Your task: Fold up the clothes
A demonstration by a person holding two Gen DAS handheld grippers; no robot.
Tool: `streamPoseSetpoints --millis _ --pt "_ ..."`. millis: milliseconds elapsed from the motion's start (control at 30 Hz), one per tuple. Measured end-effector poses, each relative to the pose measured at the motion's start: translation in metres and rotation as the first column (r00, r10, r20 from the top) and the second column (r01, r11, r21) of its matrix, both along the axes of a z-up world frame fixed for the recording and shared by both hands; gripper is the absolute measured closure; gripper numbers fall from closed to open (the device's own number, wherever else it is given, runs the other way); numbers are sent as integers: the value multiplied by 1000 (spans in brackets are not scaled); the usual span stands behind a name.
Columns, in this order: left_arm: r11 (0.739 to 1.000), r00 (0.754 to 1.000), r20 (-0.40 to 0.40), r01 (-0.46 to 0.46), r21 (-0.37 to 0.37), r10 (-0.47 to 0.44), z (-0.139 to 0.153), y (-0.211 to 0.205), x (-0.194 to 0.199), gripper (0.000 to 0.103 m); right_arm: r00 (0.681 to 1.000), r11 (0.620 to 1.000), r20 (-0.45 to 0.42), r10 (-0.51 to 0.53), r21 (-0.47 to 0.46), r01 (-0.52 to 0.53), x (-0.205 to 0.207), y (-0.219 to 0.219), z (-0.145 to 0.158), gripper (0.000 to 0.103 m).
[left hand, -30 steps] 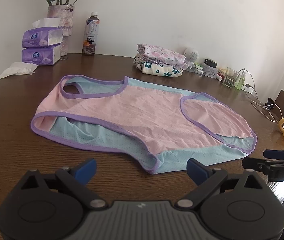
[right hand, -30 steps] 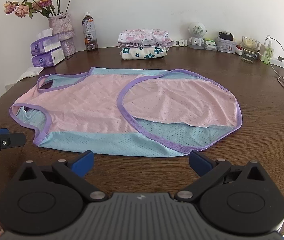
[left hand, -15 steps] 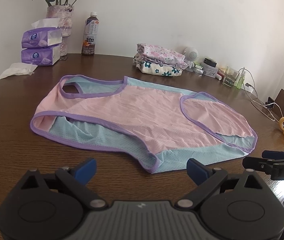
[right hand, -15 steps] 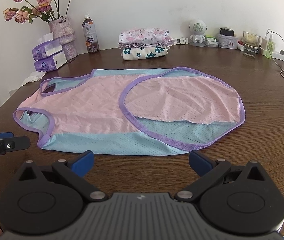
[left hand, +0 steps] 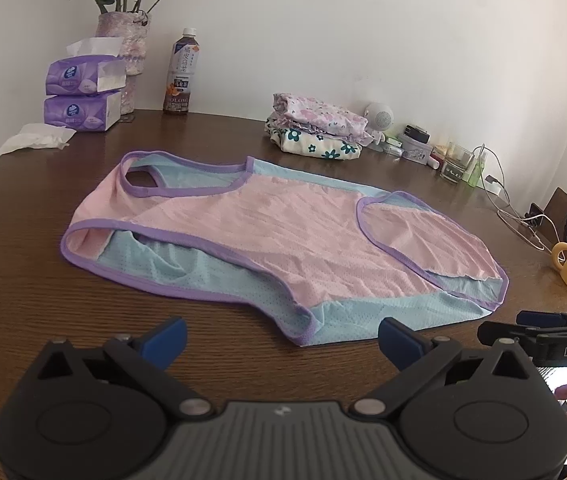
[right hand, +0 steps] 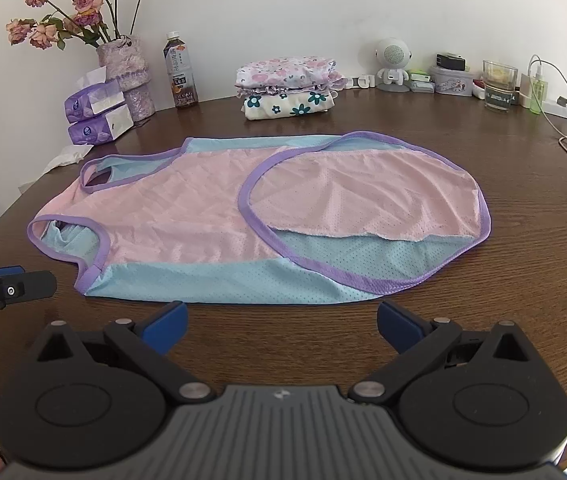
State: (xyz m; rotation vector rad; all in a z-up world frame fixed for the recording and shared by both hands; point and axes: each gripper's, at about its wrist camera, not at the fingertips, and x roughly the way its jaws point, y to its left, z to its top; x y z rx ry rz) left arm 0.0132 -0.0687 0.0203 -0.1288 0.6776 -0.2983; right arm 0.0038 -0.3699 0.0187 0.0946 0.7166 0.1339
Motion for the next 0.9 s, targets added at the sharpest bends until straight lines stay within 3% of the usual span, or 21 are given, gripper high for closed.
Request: streamPoseSetpoints --millis 900 --pt "1000 1000 -16 -2 8 2 -5 -3 0 0 1000 1000 -10 -11 8 12 -1 -2 -6 0"
